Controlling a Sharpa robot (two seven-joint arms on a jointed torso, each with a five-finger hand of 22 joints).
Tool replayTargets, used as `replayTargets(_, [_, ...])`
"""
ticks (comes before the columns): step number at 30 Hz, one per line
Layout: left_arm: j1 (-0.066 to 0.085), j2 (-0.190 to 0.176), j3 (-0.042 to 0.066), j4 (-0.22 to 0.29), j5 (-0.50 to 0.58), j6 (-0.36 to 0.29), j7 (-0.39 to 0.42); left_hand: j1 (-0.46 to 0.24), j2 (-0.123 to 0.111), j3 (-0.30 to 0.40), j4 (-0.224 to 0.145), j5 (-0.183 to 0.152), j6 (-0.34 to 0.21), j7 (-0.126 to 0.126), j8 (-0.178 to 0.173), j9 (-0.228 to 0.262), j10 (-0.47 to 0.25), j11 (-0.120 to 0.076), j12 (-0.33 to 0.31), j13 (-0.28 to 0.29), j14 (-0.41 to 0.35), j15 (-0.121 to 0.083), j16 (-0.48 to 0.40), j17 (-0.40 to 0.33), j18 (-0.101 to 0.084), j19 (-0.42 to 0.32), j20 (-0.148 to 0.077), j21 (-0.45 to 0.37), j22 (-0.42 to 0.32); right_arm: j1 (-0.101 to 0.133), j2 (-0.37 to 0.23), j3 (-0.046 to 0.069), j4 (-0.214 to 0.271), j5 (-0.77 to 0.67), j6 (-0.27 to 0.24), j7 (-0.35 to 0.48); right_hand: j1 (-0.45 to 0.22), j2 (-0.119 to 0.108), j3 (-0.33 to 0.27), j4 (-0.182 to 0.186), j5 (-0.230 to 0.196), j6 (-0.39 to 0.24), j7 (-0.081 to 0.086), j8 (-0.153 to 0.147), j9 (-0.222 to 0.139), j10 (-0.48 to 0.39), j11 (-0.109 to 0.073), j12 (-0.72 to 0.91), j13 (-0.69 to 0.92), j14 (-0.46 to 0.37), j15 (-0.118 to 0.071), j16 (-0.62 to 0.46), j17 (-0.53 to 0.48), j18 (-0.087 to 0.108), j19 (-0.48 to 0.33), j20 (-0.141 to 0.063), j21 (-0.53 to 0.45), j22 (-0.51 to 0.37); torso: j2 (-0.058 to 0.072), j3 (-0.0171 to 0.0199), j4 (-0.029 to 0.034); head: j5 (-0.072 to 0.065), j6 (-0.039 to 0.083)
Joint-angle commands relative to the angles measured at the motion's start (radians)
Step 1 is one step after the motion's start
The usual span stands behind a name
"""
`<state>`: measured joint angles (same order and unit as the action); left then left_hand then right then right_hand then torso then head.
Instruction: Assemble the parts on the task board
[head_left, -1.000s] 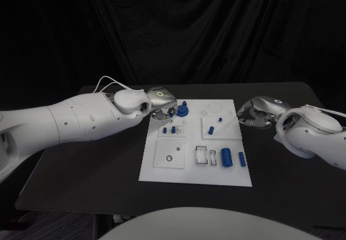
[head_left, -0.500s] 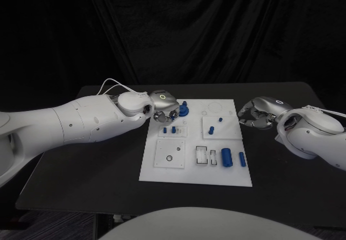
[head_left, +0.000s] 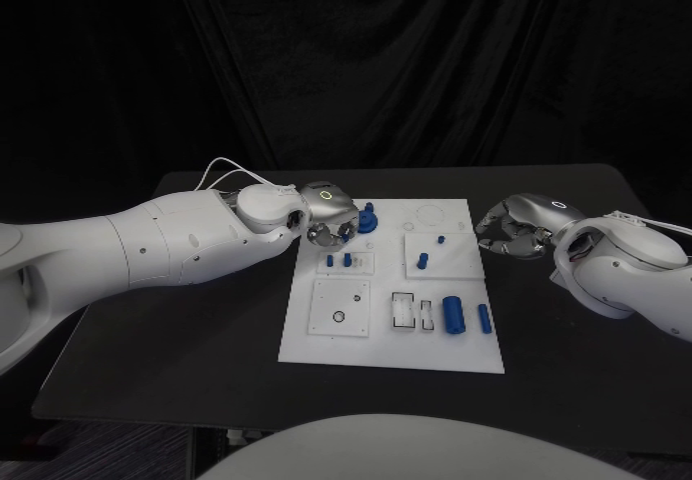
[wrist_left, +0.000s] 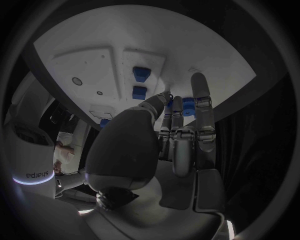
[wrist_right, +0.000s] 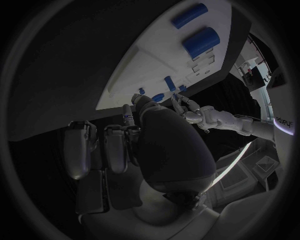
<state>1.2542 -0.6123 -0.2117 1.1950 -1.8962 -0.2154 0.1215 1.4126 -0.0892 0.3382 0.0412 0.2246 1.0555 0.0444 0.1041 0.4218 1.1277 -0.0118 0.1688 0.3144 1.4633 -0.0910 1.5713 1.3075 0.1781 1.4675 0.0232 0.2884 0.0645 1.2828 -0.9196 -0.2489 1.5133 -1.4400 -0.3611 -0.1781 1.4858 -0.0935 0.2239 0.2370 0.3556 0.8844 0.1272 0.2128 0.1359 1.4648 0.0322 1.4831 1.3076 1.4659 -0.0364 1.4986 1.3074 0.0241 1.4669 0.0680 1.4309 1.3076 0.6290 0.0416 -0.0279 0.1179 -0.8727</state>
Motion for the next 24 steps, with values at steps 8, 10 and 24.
replayTargets(8, [-0.002,-0.005,0.001,0.007,-0.002,0.011,-0.003,-0.009,0.002,0.006,-0.003,-0.004,-0.005,0.001,-0.007,0.001,0.001,0.003,-0.01,-0.003,0.107,-0.001,-0.001,0.263,0.01,0.051,-0.004,-0.006,-0.001,-0.006,0.0,0.001,-0.001,-0.003,0.006,-0.014,0.002,0.003,0.006,0.0,0.005,0.009,0.0,-0.002,-0.001,0.017,0.009,-0.005,0.118,0.072,0.005,-0.005,0.097,0.016,0.033,0.008,-0.006,0.202,0.0,-0.0009,-0.001,0.004,0.0])
replayTargets(10, [-0.002,-0.006,0.001,0.008,-0.002,0.011,-0.003,-0.009,0.001,0.006,-0.003,-0.003,-0.005,0.002,-0.008,0.001,0.001,0.003,-0.011,-0.004,0.107,-0.001,-0.001,0.263,0.01,0.051,-0.004,-0.007,-0.001,-0.007,0.0,0.001,-0.001,-0.003,0.006,-0.013,0.002,0.003,0.006,0.0,0.005,0.009,0.0,-0.002,-0.001,0.017,0.009,-0.005,0.118,0.072,0.005,-0.005,0.097,0.016,0.033,0.008,-0.006,0.202,0.0,-0.0015,-0.0006,0.004,0.0])
replayTargets(24, [-0.003,-0.012,0.001,0.017,-0.002,0.019,-0.009,-0.011,0.002,0.008,-0.002,-0.006,-0.006,0.002,-0.01,0.001,0.001,0.004,-0.018,-0.009,0.107,0.0,-0.001,0.263,0.01,0.051,-0.002,-0.011,-0.001,-0.008,0.001,0.001,-0.002,-0.003,0.006,-0.013,0.002,0.002,0.007,-0.001,0.005,0.008,0.0,-0.003,-0.001,0.017,0.009,-0.005,0.118,0.072,0.005,-0.005,0.095,0.016,0.033,0.008,-0.006,0.203,-0.001,-0.0005,0.0007,0.004,0.0])
